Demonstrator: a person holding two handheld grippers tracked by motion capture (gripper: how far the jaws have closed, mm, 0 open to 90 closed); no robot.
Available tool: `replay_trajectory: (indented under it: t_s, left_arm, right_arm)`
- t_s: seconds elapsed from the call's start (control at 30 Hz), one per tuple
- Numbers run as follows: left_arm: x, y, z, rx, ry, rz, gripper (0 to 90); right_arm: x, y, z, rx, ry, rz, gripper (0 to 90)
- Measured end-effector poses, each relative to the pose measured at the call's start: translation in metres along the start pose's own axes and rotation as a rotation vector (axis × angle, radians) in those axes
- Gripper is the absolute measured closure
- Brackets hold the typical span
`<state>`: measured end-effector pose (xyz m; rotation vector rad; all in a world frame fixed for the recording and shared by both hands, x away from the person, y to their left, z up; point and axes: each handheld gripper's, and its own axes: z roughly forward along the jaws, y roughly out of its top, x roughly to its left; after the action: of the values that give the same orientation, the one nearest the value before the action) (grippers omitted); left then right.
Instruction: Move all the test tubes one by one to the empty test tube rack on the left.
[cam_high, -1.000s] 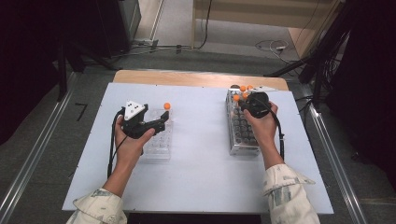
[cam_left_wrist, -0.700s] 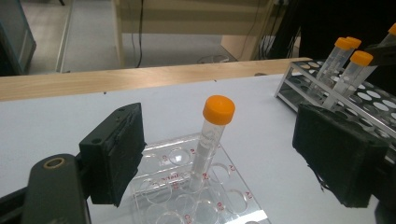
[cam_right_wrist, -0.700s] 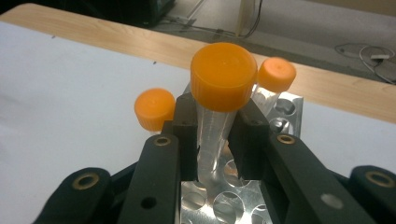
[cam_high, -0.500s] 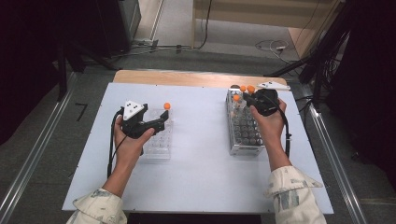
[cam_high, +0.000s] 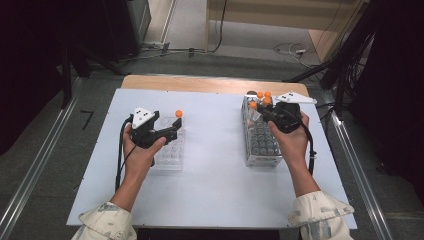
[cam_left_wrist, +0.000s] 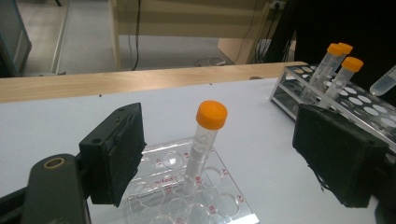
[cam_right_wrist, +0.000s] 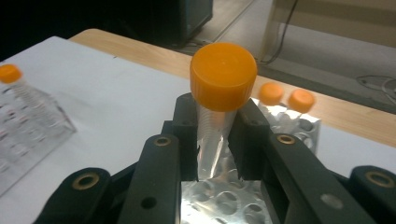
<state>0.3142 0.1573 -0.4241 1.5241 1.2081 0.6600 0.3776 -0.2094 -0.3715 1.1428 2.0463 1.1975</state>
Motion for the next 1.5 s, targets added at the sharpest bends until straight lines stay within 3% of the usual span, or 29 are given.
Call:
replay_trajectory:
  t_s: [0.47, 1.0, 1.5]
  left_arm:
    - [-0.01, 0.002, -0.001, -0.01, -0.039, 0.007, 17.5]
    - [-0.022, 0.002, -0.001, -0.017, -0.094, 0.028, 17.5]
    - [-0.045, 0.005, 0.007, -0.015, -0.157, 0.058, 17.9]
  right_arm:
    - [0.042, -0.009, 0.018, 0.04, 0.095, -0.057, 71.9]
    - [0.075, -0.013, 0.037, 0.062, 0.159, -0.107, 71.9]
    - [0.106, -0.018, 0.053, 0.102, 0.224, -0.16, 71.9]
